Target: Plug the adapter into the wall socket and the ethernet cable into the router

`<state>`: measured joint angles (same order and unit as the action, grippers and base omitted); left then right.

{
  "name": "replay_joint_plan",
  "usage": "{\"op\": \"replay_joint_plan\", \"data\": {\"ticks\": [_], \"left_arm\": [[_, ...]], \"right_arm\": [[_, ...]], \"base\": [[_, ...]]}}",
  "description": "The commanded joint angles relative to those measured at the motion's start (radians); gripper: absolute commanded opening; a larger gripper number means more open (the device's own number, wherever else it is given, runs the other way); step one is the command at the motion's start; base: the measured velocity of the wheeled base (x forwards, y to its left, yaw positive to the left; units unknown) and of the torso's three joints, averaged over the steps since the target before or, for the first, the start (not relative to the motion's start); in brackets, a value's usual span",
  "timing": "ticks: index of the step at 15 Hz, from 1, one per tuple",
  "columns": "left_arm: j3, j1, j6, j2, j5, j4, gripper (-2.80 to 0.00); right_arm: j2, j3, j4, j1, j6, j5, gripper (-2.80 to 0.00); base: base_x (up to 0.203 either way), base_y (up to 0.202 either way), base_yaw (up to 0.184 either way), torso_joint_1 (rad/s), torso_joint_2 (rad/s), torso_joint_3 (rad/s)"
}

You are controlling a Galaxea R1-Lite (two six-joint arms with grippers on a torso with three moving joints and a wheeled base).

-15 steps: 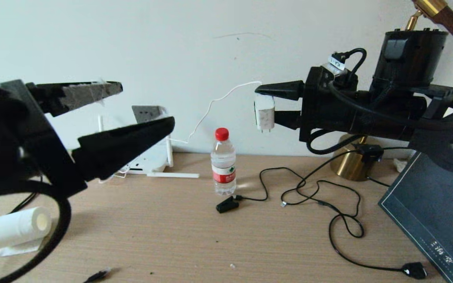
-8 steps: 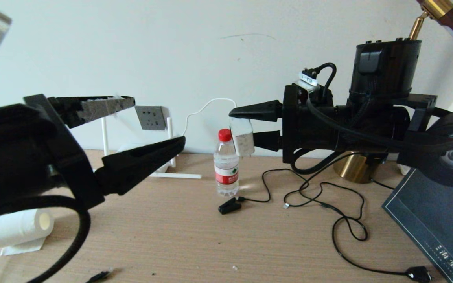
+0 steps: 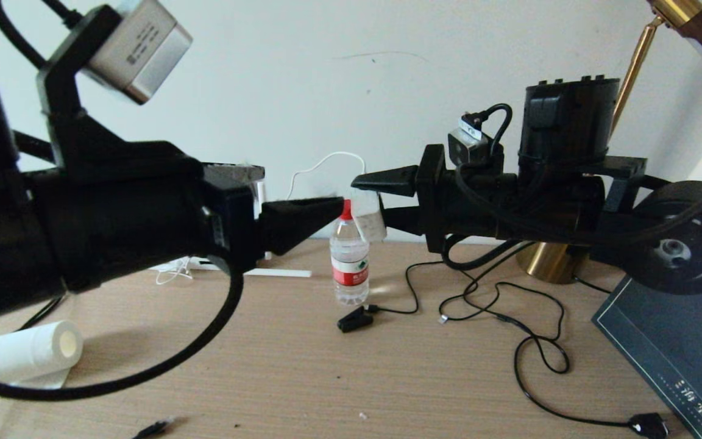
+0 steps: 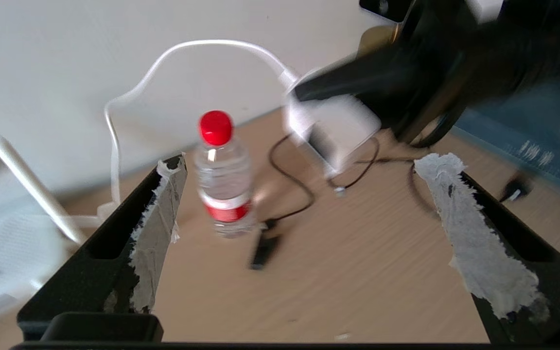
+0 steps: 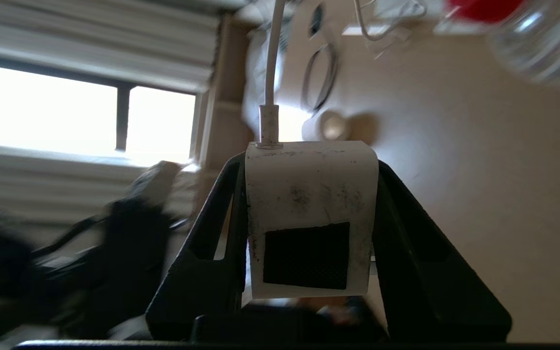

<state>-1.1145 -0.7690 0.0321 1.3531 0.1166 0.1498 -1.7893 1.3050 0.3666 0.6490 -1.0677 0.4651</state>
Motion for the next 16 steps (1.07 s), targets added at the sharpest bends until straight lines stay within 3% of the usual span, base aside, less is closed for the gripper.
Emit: {"op": "replay_joint_plan", "data": {"ticks": [1,4,8,12,16], "left_arm": [[-0.145,-0.060,-0.087,0.087,0.083,-0.115,0.00],[-0.269,-0.117,-0.213,0.127,0.172,-0.329,0.00],[-0.378,-0.129,-0.409,0.187,0.184,-0.536,0.00],[-0.436,-0.132,-0.461,0.247,0.184,-0.537,0.00],[-0.446,-0.124,-0.469,0.262,0.184,-0.544,0.00]], "right_arm": [[-0.018,-0.004,0.003,0.011,0.008,-0.036,-2.80],[-0.021,0.005,0.003,0.016,0.009,-0.091,-2.80],[-0.024,0.009,0.000,0.035,0.057,-0.193,-2.80],[-0.010,-0.003,0.000,0.086,0.107,-0.263,-2.80],[-0.001,-0.003,0.003,0.092,0.107,-0.270,-2.80]], "base": [[0.000,0.000,0.000,0.000,0.00,0.000],[0.000,0.000,0.000,0.000,0.00,0.000],[0.000,0.000,0.000,0.000,0.00,0.000],[0.000,0.000,0.000,0.000,0.00,0.000],[0.000,0.000,0.000,0.000,0.00,0.000]]}}
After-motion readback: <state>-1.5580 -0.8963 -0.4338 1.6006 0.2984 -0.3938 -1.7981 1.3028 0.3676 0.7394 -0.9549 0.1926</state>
